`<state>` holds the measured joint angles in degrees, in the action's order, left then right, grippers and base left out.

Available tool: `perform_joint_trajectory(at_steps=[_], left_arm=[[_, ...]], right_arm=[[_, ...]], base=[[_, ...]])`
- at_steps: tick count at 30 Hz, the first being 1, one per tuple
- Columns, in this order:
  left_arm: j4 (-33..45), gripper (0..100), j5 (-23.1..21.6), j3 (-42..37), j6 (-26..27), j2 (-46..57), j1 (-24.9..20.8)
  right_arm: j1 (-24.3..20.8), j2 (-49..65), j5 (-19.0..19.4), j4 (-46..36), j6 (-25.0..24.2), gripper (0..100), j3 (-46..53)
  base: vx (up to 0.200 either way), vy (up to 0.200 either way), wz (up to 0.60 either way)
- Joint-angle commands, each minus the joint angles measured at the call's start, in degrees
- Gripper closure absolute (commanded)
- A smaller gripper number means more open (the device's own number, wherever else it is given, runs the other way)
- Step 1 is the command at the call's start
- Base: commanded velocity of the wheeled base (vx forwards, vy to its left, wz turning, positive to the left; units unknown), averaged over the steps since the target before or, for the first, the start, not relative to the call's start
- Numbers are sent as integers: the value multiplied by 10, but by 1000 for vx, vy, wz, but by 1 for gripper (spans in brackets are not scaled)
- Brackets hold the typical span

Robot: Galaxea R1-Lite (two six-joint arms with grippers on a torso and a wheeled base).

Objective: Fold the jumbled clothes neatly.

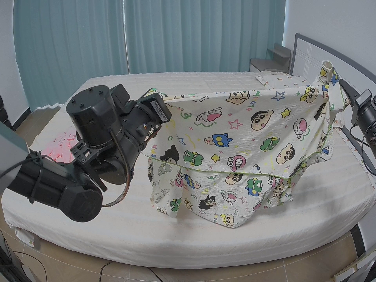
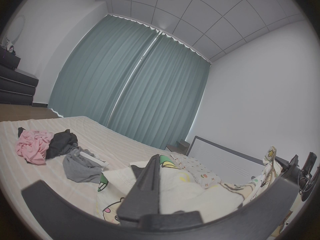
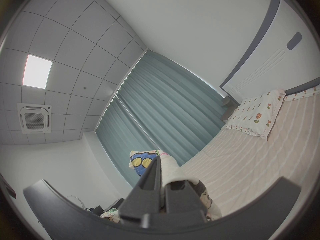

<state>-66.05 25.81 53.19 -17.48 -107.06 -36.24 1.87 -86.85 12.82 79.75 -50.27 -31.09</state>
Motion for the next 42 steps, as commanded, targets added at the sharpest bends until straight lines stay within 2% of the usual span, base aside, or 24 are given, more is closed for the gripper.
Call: perform_joint_trajectory(at_steps=[1, 5, 14, 25, 34, 36, 42], left_arm=[[24, 100, -1, 51, 17, -47, 9], [26, 100, -1, 75, 17, -68, 7], [12, 100, 11, 44, 15, -64, -2], [-6, 100, 25, 24, 16, -53, -3], [-6, 100, 25, -27, 20, 34, -8], [-6, 100, 25, -33, 21, 48, -8], [-7, 100, 21, -86, 54, 120, -9]], right_arm=[[0, -7, 0, 1, 0, 100, -3], [0, -7, 0, 1, 0, 100, -3], [0, -7, 1, 1, 0, 100, -1], [-1, -3, 1, 1, 1, 100, 2], [-12, 49, 4, 0, 2, 100, 21], [-17, 62, 10, 0, 3, 100, 25], [-19, 153, 80, -1, 5, 100, 39]], base=[[0, -200, 0], [0, -200, 0], [0, 0, 0], [-200, 0, 0], [-200, 0, 0], [-200, 0, 0], [-67, 0, 0]])
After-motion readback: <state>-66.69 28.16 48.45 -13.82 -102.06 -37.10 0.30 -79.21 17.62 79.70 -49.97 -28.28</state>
